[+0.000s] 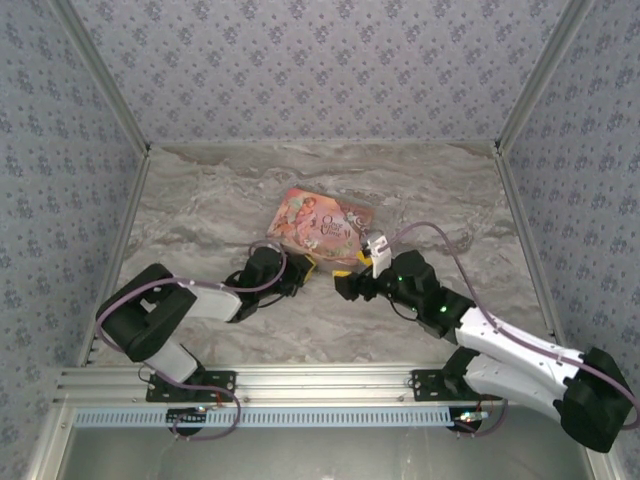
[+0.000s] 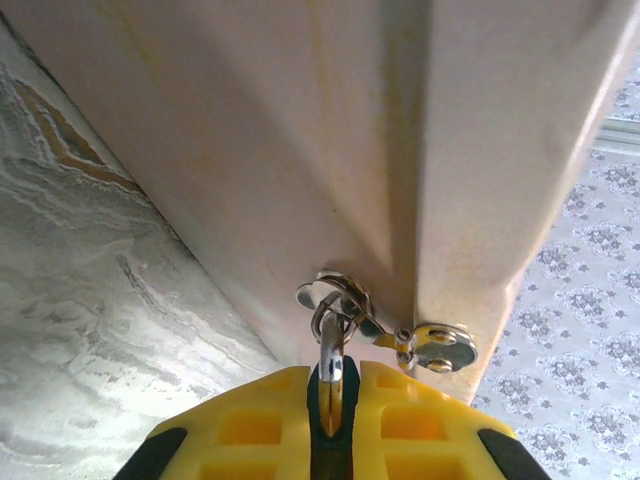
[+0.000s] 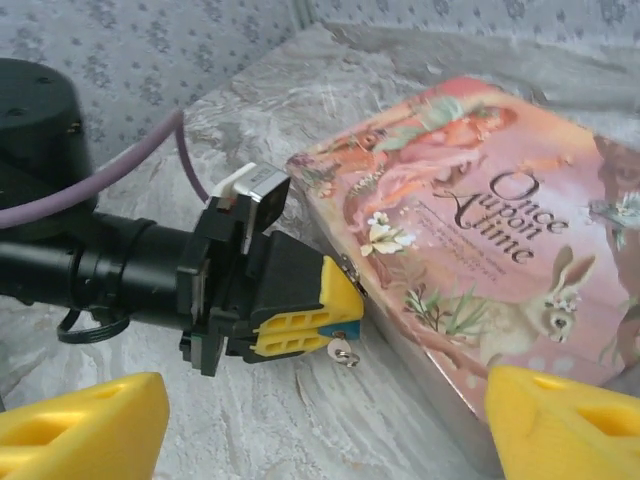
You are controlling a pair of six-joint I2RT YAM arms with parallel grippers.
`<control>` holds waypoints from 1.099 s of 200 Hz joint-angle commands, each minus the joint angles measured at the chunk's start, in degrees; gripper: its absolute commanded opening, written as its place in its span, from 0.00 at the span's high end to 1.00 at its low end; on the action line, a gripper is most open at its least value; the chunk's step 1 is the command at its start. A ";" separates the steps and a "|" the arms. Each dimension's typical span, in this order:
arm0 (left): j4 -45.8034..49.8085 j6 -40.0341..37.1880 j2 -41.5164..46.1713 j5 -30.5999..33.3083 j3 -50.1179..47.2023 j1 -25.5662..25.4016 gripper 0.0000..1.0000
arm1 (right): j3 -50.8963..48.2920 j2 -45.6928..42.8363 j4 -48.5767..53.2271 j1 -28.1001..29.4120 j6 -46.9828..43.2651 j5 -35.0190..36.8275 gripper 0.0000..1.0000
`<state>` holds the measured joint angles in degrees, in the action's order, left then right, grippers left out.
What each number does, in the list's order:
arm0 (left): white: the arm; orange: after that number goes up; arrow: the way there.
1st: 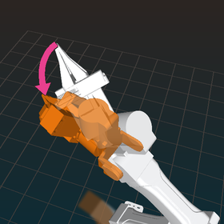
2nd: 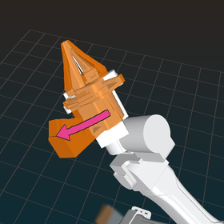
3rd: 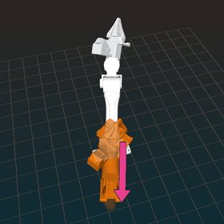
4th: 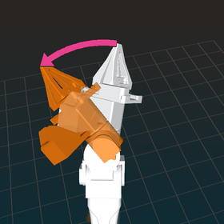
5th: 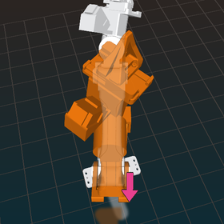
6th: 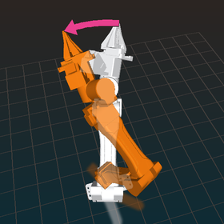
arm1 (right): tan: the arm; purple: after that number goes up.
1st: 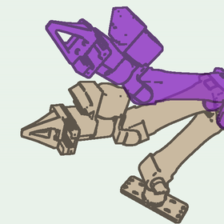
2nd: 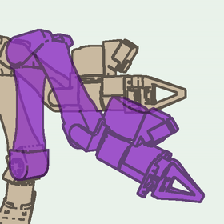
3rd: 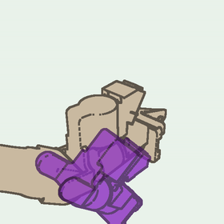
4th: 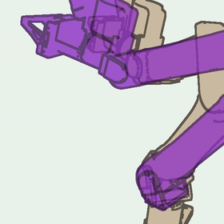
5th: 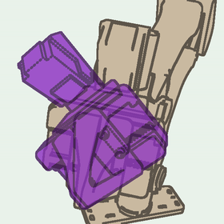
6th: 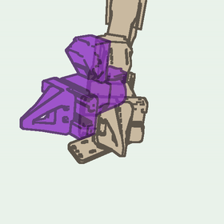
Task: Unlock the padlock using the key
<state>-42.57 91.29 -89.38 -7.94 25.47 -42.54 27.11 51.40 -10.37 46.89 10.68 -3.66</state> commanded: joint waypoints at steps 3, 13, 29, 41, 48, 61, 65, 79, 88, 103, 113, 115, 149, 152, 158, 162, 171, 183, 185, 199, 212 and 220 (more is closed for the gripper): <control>1.33 -2.03 3.29 0.94 2.34 -0.50 1.00 | 2.28 -1.40 5.67 2.52 -16.07 2.67 0.06; 2.13 -2.32 3.89 1.02 2.50 -0.51 1.00 | 3.05 -1.30 7.51 3.84 -19.88 4.30 0.05; 3.33 -2.41 4.62 1.25 2.65 -0.43 1.00 | 3.25 -0.80 7.90 6.21 -25.08 7.12 0.05; 3.92 -2.32 4.97 1.33 2.73 -0.41 1.00 | 3.15 -0.03 7.48 8.21 -29.14 10.20 0.05; 4.28 -2.13 5.16 1.18 2.86 -0.42 1.00 | 3.12 0.51 6.56 9.47 -30.83 13.19 0.06; 4.66 -1.75 5.44 0.99 3.06 -0.43 1.00 | 3.11 1.87 5.40 11.73 -35.12 18.81 0.11; 4.83 -1.52 5.46 0.87 3.16 -0.39 1.00 | 3.10 2.37 4.91 12.40 -36.68 20.39 0.12; 5.16 -1.03 5.79 0.48 3.56 -0.43 1.00 | 2.97 4.46 2.83 14.12 -41.20 25.20 0.20; 5.31 -0.61 5.87 0.18 3.77 -0.43 1.00 | 2.96 5.91 1.22 14.81 -43.48 27.32 0.24; 5.63 0.35 6.02 -0.44 4.29 -0.43 1.00 | 2.81 8.36 -1.38 15.32 -45.89 28.96 0.30; 6.18 1.18 6.02 -0.96 4.76 -0.43 1.00 | 2.77 10.04 -3.28 15.38 -46.68 29.07 0.35; 6.25 1.31 6.01 -1.11 4.87 -0.43 1.00 | 2.70 10.37 -3.72 15.34 -46.81 29.06 0.35; 7.67 2.13 5.76 -2.90 6.97 -0.54 1.00 | 2.85 16.81 -9.85 14.99 -47.59 27.46 0.46; 7.67 2.24 5.79 -2.94 7.04 -0.60 1.00 | 2.88 17.16 -10.20 14.92 -47.52 27.28 0.46; 7.67 2.47 5.73 -3.05 7.19 -0.67 1.00 | 2.94 18.06 -11.16 14.62 -47.15 26.63 0.47; 7.66 2.61 5.69 -3.17 7.31 -0.67 1.00 | 2.94 18.67 -11.78 14.45 -46.88 26.15 0.48; 7.75 2.83 5.67 -3.21 7.47 -0.78 1.00 | 3.03 19.82 -13.16 13.86 -45.93 24.97 0.48; 7.97 2.88 5.71 -3.46 7.73 -0.90 1.00 | 3.12 21.30 -14.66 12.90 -44.91 23.74 0.50; 8.08 2.86 5.67 -3.48 7.79 -0.97 1.00 | 3.12 21.58 -14.92 12.66 -44.77 23.53 0.50; 8.46 2.87 5.59 -3.64 8.01 -1.19 1.00 | 3.14 23.19 -16.50 11.47 -44.17 22.77 0.55; 8.54 2.93 5.46 -3.62 8.18 -1.27 1.00 | 3.29 24.53 -17.55 10.53 -43.60 22.15 0.59; 8.54 3.05 5.44 -3.76 8.26 -1.39 1.00 | 3.51 25.14 -18.03 10.21 -43.31 21.87 0.61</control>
<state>-32.67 93.78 -85.21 -10.39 31.14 -43.31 28.60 74.83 -23.64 58.22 -34.26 20.03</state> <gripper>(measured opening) 0.106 0.412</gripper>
